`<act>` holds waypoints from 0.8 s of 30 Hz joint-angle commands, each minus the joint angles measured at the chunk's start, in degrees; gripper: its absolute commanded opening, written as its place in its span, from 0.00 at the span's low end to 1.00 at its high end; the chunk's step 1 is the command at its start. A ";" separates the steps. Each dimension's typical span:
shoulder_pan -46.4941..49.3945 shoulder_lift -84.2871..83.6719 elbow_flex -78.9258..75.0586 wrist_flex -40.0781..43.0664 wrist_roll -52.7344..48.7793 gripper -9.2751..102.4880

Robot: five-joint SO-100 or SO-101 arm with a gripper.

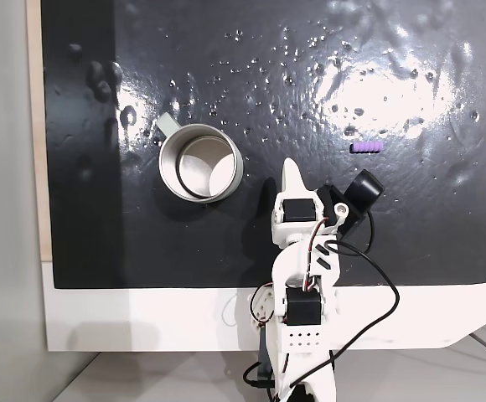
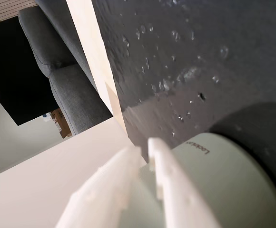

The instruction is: Grasp a pengrip and put it in the cup.

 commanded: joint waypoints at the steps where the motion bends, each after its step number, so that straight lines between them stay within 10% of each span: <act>1: -2.02 0.70 2.99 -1.23 -1.49 0.08; 24: -0.26 -9.23 -20.65 12.39 -5.45 0.08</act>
